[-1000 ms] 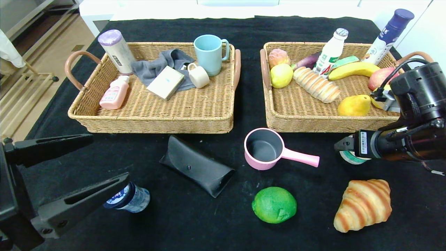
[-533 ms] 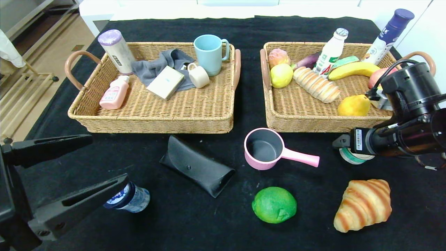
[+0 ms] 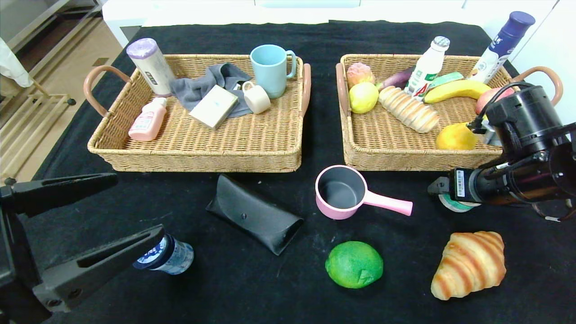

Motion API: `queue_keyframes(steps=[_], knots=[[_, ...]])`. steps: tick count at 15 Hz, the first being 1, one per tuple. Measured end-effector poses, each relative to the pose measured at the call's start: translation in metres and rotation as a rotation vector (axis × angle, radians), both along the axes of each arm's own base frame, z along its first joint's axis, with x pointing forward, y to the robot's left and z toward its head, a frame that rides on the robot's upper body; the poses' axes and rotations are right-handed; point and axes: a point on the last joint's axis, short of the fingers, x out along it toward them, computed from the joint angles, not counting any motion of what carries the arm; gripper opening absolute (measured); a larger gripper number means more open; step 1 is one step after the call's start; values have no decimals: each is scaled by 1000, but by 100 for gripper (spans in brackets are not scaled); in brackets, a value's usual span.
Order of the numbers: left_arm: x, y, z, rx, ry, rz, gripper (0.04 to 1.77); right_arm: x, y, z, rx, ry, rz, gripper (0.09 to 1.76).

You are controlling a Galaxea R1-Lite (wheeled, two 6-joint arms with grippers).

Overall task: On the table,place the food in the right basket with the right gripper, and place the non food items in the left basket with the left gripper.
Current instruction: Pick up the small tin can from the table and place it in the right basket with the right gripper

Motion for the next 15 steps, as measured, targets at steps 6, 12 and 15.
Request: queue_keyframes(steps=[6, 12, 15], knots=[[0, 0, -1, 3, -2, -3, 172, 0, 0, -1, 1, 0, -2, 171], [0, 0, -1, 4, -1, -6, 172, 0, 1, -5, -5, 12, -2, 118], [0, 0, -2, 5, 1, -7, 172, 0, 1, -7, -6, 17, -2, 117]])
